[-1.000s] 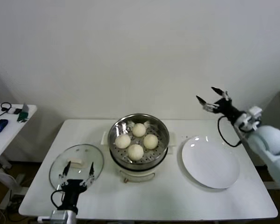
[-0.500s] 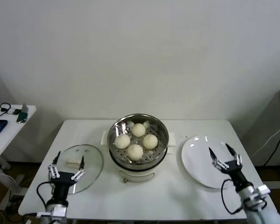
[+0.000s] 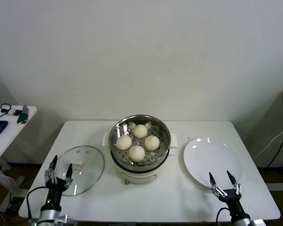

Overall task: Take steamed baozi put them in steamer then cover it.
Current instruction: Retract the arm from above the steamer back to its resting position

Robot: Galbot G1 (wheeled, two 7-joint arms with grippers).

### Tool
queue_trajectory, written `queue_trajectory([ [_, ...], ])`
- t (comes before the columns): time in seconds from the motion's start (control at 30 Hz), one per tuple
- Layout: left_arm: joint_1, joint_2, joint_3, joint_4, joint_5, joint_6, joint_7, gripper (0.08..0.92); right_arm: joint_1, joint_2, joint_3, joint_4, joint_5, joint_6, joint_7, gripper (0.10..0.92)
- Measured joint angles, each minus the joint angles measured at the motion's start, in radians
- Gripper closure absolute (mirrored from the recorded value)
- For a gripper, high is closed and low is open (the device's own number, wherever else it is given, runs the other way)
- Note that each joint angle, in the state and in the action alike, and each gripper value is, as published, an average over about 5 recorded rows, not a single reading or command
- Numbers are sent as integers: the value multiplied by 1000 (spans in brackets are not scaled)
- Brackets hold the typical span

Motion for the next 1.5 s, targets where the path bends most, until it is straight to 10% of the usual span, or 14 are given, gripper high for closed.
queue_trajectory([
  [1.23, -261, 113, 39, 371, 274, 11, 7, 177, -77, 96, 6, 18, -58, 48, 2, 203],
  [1.5, -284, 120, 43, 403, 283, -6, 14, 355, -79, 107, 2, 11, -63, 54, 0, 202],
])
